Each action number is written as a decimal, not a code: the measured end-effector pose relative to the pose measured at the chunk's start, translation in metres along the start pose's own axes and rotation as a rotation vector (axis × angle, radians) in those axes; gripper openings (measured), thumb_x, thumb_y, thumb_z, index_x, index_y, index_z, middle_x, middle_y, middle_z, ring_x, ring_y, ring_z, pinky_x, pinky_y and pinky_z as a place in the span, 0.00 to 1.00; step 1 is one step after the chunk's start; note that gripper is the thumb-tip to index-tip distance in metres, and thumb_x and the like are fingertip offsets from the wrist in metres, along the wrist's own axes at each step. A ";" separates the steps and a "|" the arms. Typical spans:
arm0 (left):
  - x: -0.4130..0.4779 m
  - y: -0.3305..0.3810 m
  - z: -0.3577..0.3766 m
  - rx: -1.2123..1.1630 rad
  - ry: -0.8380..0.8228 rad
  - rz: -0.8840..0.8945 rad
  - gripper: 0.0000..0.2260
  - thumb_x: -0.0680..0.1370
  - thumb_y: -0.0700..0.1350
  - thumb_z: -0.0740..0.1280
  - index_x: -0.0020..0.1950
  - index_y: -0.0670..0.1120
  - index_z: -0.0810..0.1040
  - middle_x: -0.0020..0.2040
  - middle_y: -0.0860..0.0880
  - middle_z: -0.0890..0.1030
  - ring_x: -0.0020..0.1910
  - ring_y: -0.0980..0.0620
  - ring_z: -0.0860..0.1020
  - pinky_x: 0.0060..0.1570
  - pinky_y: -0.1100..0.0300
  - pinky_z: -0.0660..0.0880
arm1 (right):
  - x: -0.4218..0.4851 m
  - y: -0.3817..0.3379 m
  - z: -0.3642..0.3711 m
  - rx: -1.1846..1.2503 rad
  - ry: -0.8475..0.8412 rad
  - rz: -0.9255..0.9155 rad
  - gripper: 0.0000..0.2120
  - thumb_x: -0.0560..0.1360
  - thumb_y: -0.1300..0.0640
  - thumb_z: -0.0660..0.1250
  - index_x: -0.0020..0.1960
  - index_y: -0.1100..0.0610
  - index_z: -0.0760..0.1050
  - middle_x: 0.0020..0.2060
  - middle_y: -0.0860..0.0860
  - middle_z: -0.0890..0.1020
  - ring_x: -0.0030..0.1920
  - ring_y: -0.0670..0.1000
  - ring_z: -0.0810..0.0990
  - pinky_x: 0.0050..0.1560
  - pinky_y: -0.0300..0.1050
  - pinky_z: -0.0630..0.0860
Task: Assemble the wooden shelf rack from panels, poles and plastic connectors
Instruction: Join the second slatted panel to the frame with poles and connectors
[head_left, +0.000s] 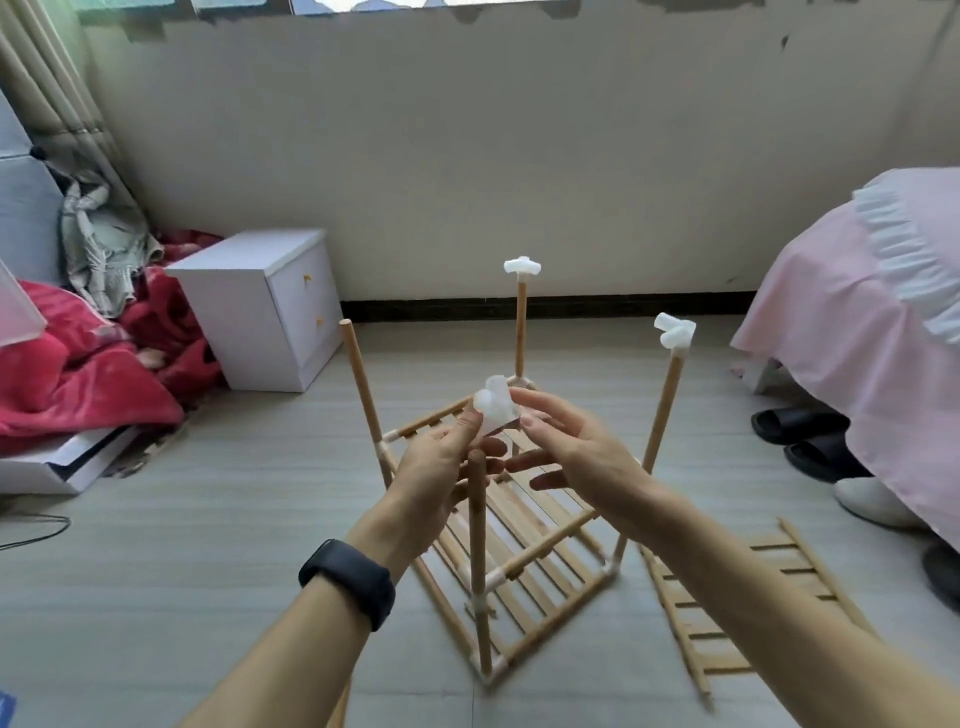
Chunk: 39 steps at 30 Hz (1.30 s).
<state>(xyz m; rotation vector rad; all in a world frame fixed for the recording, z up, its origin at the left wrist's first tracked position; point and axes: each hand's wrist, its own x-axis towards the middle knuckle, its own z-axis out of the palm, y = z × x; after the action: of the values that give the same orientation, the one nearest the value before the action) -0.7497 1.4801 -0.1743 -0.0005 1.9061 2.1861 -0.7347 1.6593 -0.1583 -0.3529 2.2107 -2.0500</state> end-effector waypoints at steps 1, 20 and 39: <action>0.000 0.001 -0.001 -0.007 -0.040 0.000 0.23 0.78 0.62 0.66 0.57 0.43 0.82 0.40 0.49 0.84 0.40 0.51 0.83 0.48 0.53 0.75 | -0.001 -0.001 0.001 0.013 0.007 -0.014 0.18 0.84 0.54 0.62 0.73 0.43 0.71 0.60 0.49 0.82 0.51 0.53 0.86 0.45 0.42 0.81; -0.020 0.012 -0.012 0.038 0.070 0.096 0.21 0.83 0.59 0.57 0.57 0.45 0.82 0.49 0.50 0.87 0.47 0.54 0.85 0.45 0.58 0.77 | 0.007 -0.009 0.026 0.074 0.216 -0.025 0.12 0.80 0.50 0.69 0.56 0.58 0.81 0.47 0.53 0.85 0.38 0.44 0.82 0.42 0.40 0.78; -0.020 0.002 -0.012 0.113 0.009 0.108 0.21 0.76 0.61 0.66 0.55 0.46 0.84 0.50 0.48 0.86 0.51 0.51 0.84 0.51 0.53 0.76 | -0.001 0.005 0.026 0.015 0.162 0.004 0.12 0.78 0.47 0.70 0.54 0.55 0.77 0.43 0.48 0.87 0.37 0.46 0.84 0.41 0.42 0.81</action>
<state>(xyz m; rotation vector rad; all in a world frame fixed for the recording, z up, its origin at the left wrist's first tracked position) -0.7326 1.4643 -0.1712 0.1157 2.0769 2.1451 -0.7277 1.6351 -0.1652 -0.1865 2.2817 -2.1629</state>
